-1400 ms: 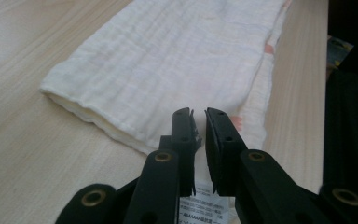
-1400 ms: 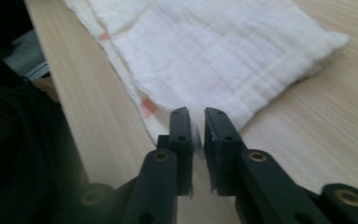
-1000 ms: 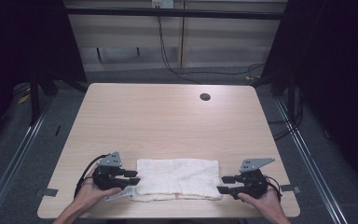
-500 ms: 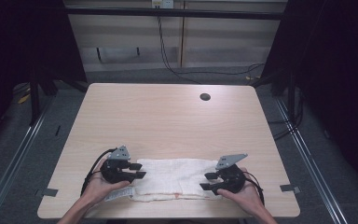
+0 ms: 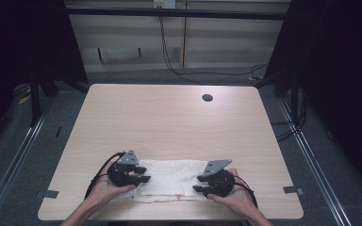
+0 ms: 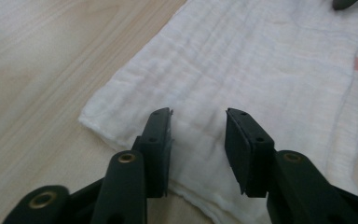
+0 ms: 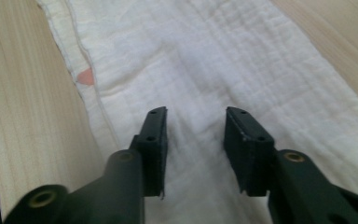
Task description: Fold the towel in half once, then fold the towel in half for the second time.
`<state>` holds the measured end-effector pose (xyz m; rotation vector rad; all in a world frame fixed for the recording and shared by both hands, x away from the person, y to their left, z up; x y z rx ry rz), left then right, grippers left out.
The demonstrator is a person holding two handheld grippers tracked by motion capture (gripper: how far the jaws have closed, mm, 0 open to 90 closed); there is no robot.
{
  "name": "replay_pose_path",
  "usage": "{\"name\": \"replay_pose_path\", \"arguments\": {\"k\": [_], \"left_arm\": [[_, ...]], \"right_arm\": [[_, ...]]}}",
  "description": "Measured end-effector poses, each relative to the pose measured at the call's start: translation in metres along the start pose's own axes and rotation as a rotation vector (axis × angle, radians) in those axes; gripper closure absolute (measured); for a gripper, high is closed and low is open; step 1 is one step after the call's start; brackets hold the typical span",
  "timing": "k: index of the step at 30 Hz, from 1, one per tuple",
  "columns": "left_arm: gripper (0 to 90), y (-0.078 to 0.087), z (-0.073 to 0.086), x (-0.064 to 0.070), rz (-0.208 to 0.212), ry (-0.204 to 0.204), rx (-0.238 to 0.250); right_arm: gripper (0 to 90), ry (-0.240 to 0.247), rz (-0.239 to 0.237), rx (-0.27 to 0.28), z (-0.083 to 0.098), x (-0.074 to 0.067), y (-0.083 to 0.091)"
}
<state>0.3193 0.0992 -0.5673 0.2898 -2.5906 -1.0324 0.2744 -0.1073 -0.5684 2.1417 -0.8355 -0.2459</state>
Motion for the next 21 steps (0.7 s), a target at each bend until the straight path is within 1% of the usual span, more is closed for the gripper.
{"name": "replay_pose_path", "arguments": {"k": [1,2,3,5,6,7,9,10,11,13,14,15,16,17,18,19,20,21], "left_arm": [[64.7,-0.001,0.0,0.0,-0.009,-0.01,-0.017],[67.6,-0.004,-0.003,0.003,-0.005,-0.017,-0.004],[72.7,-0.005,-0.004,0.004,-0.001,-0.028,-0.019],[79.9,-0.01,-0.008,0.006,0.019,-0.019,0.004],[83.5,-0.011,-0.009,0.007,0.029,-0.017,-0.006],[84.6,-0.014,-0.011,0.008,0.032,-0.01,0.001],[85.9,-0.02,-0.016,0.011,0.043,-0.017,-0.003],[86.1,-0.022,-0.018,0.012,0.05,-0.013,-0.003],[86.1,-0.026,-0.02,0.014,0.057,-0.011,0.014],[86.2,-0.029,-0.023,0.017,0.073,-0.009,0.006],[86.1,-0.032,-0.025,0.02,0.074,-0.017,-0.005],[86.0,-0.034,-0.026,0.023,0.079,-0.024,-0.002],[85.7,-0.035,-0.026,0.025,0.087,-0.025,-0.01],[85.4,-0.036,-0.026,0.028,0.098,-0.027,-0.004],[84.0,-0.035,-0.026,0.03,0.108,-0.027,-0.008],[80.9,-0.036,-0.026,0.033,0.125,-0.012,0.006],[75.8,-0.033,-0.024,0.033,0.128,-0.018,-0.024],[71.0,-0.033,-0.025,0.034,0.119,-0.003,-0.003]], "right_arm": [[70.0,0.001,0.002,-0.001,0.001,0.001,0.001],[74.8,-0.004,0.005,-0.007,0.003,0.003,0.002],[77.8,-0.005,0.001,-0.012,0.005,0.005,0.004],[83.4,-0.017,-0.024,-0.026,0.009,0.008,0.008],[84.1,-0.027,-0.022,-0.029,0.011,0.01,0.009],[84.6,-0.037,-0.028,-0.024,0.013,0.012,0.01],[85.0,-0.054,-0.026,-0.033,0.017,0.013,0.014],[85.2,-0.049,-0.022,-0.034,0.019,0.016,0.016],[85.3,-0.056,-0.025,-0.033,0.021,0.016,0.018],[85.5,-0.063,-0.03,-0.03,0.024,0.018,0.02],[85.4,-0.077,-0.032,-0.027,0.026,0.019,0.021],[85.3,-0.083,-0.031,-0.033,0.029,0.021,0.023],[84.9,-0.08,-0.029,-0.029,0.031,0.022,0.025],[84.3,-0.087,-0.033,-0.025,0.032,0.022,0.026],[80.6,-0.086,-0.038,-0.029,0.034,0.023,0.028],[76.6,-0.085,-0.048,-0.027,0.036,0.022,0.03],[75.6,-0.085,-0.062,-0.019,0.036,0.021,0.031],[74.5,-0.084,-0.059,-0.023,0.036,0.021,0.031]]}}
Point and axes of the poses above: each handheld gripper's, and its own axes: y roughly backward along the jaws, z roughly out of its underside, x roughly to its right, the point moved 10 cm from there along -y, roughly forward along the jaws, and after that the axes turned 11 degrees about z, right-handed, at the moved point
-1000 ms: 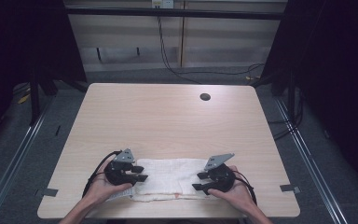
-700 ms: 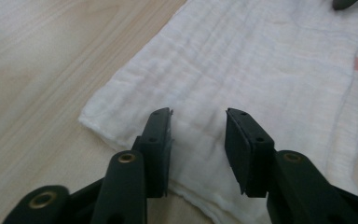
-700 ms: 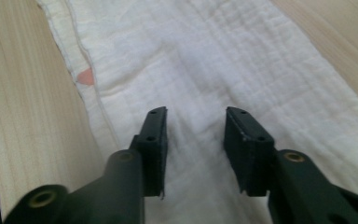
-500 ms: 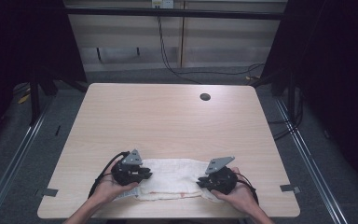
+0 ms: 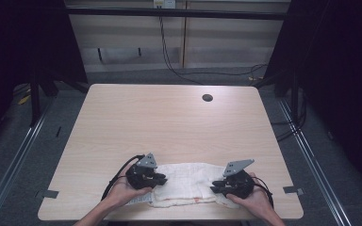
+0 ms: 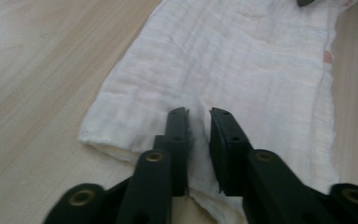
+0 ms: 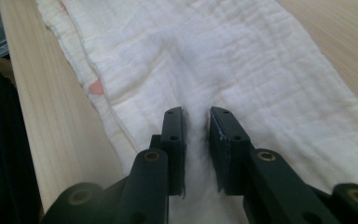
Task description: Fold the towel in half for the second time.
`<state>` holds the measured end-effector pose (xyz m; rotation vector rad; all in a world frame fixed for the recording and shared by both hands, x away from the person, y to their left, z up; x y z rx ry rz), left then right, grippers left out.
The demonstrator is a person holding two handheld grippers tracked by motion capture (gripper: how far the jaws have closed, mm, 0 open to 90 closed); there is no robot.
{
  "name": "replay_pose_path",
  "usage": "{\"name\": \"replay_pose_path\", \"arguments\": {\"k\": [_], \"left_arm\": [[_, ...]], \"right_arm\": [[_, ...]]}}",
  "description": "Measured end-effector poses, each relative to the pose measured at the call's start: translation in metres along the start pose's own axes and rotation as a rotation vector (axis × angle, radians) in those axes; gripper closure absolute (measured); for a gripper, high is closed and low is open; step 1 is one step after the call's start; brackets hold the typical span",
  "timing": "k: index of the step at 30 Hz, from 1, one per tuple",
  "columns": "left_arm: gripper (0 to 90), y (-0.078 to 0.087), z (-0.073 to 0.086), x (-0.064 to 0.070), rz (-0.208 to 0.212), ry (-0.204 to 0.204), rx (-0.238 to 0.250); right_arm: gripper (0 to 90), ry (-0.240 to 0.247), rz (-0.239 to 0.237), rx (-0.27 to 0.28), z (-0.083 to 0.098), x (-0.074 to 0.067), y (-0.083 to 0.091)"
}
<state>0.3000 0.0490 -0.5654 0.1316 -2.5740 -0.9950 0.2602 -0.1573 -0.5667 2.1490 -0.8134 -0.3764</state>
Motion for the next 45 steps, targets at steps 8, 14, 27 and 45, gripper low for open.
{"name": "replay_pose_path", "arguments": {"k": [8,14,27,45], "left_arm": [[48.4,0.022,-0.013,-0.009,-0.005,0.033,0.078],[43.8,0.04,-0.024,-0.03,-0.06,0.058,0.116],[42.3,0.023,-0.021,-0.048,-0.068,0.077,0.065],[39.9,0.028,-0.018,-0.053,-0.073,0.096,0.072]], "right_arm": [[63.0,-0.012,-0.058,0.079,-0.034,-0.016,0.002],[57.0,0.035,-0.108,0.075,-0.051,-0.044,-0.012],[58.1,0.12,-0.176,0.062,-0.093,-0.098,-0.039],[53.6,0.22,-0.186,0.079,-0.095,-0.14,-0.081]]}}
Point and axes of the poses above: each handheld gripper's, and its own axes: y roughly backward along the jaws, z roughly out of its underside, x roughly to its right, the point moved 10 cm from there along -y, roughly forward along the jaws, and after that the axes turned 11 degrees about z, right-handed, at the moved point
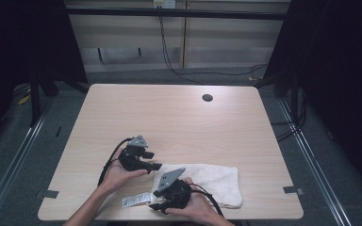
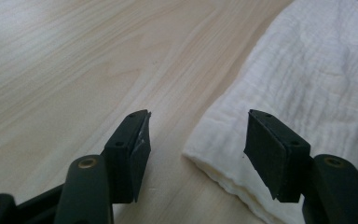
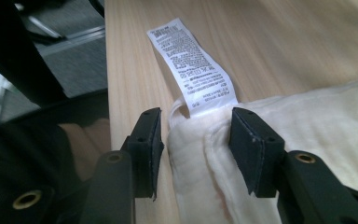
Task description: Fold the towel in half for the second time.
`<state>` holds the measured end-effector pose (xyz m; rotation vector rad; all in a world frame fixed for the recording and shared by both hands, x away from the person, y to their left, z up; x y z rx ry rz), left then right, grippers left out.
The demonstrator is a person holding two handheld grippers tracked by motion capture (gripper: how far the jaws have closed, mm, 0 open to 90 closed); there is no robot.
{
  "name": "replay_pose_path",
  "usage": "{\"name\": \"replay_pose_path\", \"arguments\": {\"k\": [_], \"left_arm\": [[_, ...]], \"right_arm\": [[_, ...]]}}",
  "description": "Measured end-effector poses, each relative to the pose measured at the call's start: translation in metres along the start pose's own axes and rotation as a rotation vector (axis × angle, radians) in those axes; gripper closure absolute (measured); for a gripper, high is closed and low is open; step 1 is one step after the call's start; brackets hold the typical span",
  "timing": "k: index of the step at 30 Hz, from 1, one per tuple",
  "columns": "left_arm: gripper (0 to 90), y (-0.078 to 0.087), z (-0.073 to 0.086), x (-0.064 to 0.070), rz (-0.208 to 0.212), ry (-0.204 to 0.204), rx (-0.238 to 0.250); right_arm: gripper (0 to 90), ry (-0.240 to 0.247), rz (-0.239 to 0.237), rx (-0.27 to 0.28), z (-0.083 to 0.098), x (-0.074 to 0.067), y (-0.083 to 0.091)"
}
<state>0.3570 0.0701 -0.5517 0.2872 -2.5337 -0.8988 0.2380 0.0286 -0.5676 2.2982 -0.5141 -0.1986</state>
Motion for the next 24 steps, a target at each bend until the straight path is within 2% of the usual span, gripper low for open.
{"name": "replay_pose_path", "arguments": {"k": [2,3,5,9,10,12,13,16,18,20,21,23,24], "left_arm": [[39.7,0.001,0.0,0.0,0.003,0.007,0.004],[39.7,0.002,-0.002,0.001,0.009,0.012,0.021],[39.6,0.005,-0.003,0.0,0.003,0.013,0.036],[39.6,0.004,-0.002,-0.002,-0.005,0.018,0.03],[39.5,0.002,-0.001,-0.003,-0.004,0.021,0.021],[39.7,-0.005,0.003,-0.007,-0.03,0.043,0.008],[39.6,-0.007,0.006,-0.008,-0.04,0.04,-0.01],[40.6,-0.011,0.007,-0.01,-0.02,0.04,-0.011],[42.7,-0.012,0.008,-0.009,-0.019,0.029,-0.023],[44.5,-0.011,0.008,-0.009,-0.036,0.015,-0.037],[45.4,-0.011,0.008,-0.008,-0.022,0.017,-0.031],[46.9,-0.01,0.009,-0.01,-0.033,0.018,-0.036],[48.2,-0.011,0.009,-0.009,-0.022,0.02,-0.032]], "right_arm": [[54.0,0.026,0.026,0.007,0.001,-0.002,0.0],[55.8,0.028,0.035,0.006,0.001,-0.002,0.0],[64.7,0.044,0.082,0.011,0.001,0.0,-0.001],[77.4,0.018,0.102,0.008,0.001,0.006,-0.001],[79.5,0.013,0.099,0.01,0.001,0.008,-0.001],[81.1,-0.018,0.091,0.012,0.001,0.01,-0.001],[81.6,-0.021,0.095,0.017,0.001,0.01,-0.001],[82.0,-0.044,0.092,0.024,0.001,0.011,-0.001],[82.1,-0.057,0.083,0.018,0.002,0.011,-0.001],[82.0,-0.061,0.075,0.018,0.002,0.011,-0.001],[82.1,-0.063,0.074,0.018,0.002,0.012,-0.001],[82.1,-0.062,0.074,0.018,0.002,0.012,-0.001],[82.0,-0.063,0.074,0.018,0.002,0.012,-0.001]]}}
Point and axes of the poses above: each handheld gripper's, and its own axes: y roughly backward along the jaws, z roughly out of its underside, x roughly to its right, the point moved 10 cm from there along -y, roughly forward along the jaws, and after that the axes turned 11 degrees about z, right-handed, at the moved point
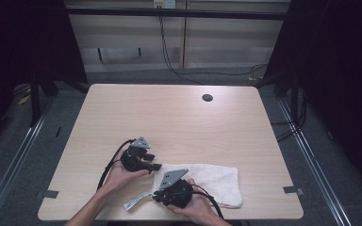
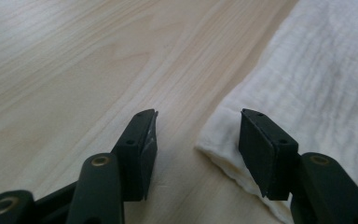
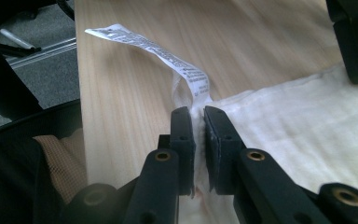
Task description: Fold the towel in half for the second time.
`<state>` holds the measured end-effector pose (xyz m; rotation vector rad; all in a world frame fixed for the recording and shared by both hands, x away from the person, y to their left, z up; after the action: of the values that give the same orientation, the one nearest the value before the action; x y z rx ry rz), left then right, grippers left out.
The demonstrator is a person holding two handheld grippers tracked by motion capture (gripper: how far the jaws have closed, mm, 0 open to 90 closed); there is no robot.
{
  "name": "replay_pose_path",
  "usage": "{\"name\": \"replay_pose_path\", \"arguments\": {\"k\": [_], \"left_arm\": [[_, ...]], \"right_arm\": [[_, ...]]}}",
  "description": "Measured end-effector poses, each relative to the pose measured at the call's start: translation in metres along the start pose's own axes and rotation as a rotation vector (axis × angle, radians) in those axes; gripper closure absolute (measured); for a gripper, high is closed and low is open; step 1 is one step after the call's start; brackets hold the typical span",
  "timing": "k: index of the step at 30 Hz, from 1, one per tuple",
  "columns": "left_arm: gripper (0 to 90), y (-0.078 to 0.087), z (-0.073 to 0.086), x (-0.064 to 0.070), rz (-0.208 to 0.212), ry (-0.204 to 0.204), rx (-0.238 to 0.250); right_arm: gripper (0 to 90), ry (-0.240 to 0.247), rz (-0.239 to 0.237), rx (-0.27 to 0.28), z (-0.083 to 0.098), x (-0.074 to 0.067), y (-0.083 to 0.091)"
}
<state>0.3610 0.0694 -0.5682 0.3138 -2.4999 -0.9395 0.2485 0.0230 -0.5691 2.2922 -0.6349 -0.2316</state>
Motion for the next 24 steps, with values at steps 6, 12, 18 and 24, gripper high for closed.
{"name": "replay_pose_path", "arguments": {"k": [6,12,18,24], "left_arm": [[59.6,-0.003,0.001,0.009,0.028,-0.048,-0.012],[82.5,-0.008,0.002,0.018,0.063,-0.088,-0.039],[85.6,-0.007,0.003,0.018,0.102,-0.051,-0.024],[85.7,-0.003,0.002,0.02,0.117,-0.038,-0.009]], "right_arm": [[82.2,-0.029,-0.015,-0.001,-0.001,-0.001,0.0],[82.3,-0.045,-0.015,-0.006,0.0,0.0,0.0],[83.5,-0.021,-0.035,-0.002,-0.001,0.0,0.0],[83.7,-0.036,-0.057,0.004,-0.004,-0.005,0.003]]}}
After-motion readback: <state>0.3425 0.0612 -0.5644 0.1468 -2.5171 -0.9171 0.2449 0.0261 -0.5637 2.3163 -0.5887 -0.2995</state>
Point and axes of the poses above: each handheld gripper's, and its own axes: y roughly backward along the jaws, z roughly out of its underside, x roughly to its right, the point moved 10 cm from there along -y, roughly forward along the jaws, and after that the axes turned 11 degrees about z, right-handed, at the moved point
